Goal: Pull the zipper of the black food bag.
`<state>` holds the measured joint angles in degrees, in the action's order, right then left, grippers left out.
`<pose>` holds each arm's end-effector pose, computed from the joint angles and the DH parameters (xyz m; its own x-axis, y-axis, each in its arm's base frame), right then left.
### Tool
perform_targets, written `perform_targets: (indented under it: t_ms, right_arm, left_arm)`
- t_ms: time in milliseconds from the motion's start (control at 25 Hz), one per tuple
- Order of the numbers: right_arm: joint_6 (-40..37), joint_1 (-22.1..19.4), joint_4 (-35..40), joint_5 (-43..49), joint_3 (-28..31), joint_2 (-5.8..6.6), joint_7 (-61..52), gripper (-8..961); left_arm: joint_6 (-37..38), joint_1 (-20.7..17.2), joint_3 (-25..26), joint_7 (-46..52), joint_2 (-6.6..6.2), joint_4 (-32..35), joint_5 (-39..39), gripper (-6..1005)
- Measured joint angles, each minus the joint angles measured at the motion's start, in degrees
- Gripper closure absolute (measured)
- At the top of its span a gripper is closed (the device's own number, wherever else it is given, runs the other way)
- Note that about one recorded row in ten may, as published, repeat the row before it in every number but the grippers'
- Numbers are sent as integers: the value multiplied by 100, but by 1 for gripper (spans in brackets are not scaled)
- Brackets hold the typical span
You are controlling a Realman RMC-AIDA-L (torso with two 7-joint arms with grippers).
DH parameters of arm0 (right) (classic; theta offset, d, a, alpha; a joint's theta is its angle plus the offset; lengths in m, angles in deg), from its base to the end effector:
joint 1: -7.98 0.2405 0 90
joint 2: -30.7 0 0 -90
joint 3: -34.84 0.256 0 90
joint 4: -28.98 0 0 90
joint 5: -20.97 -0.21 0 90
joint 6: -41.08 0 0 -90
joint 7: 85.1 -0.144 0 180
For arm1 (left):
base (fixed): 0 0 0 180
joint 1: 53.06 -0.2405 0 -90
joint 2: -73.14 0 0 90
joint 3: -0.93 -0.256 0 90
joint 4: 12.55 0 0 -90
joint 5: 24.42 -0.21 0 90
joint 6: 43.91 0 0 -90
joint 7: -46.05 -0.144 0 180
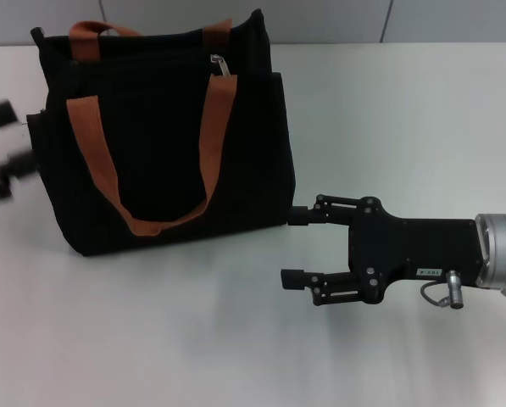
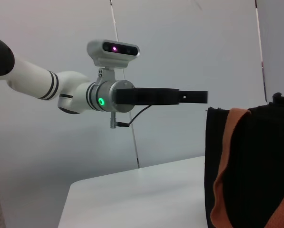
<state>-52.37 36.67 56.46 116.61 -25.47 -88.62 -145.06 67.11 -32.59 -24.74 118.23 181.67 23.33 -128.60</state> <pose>0.2336 0.2882 -0.0492 0.7874 -0.1313 -0.6023 -0.1798 -0.9835 -0.0206 -0.3084 0.2711 0.1152 0.6861 0.1443 0.7131 0.4294 -0.8716 -0.2367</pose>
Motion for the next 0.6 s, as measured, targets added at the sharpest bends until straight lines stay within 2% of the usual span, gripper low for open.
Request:
perform_targets:
  t_ms: [120, 160, 200, 320, 360, 600]
  right_arm:
    - [22, 29, -89, -21, 1, -4, 133, 150]
    - [48, 68, -181, -22, 2, -4, 212, 150]
    - [48, 68, -181, -22, 2, -4, 212, 150]
    - [64, 136, -395, -7, 2, -4, 422, 150]
    - [68, 160, -504, 0, 1, -4, 580, 150]
    - [70, 218, -696, 28, -39, -3, 769, 150]
  left_arm:
    - [240, -32, -382, -538, 133, -27, -56, 249]
    - [259, -99, -742, -982, 268, -82, -122, 230]
    - [259, -99, -742, -982, 268, -82, -122, 210]
    - [168, -158, -1096, -1534, 454, -292, -356, 191]
    - [23, -159, -1151, -1738, 561, -417, -662, 191]
    - [-221, -140, -1161, -1793, 686, -478, -1089, 191]
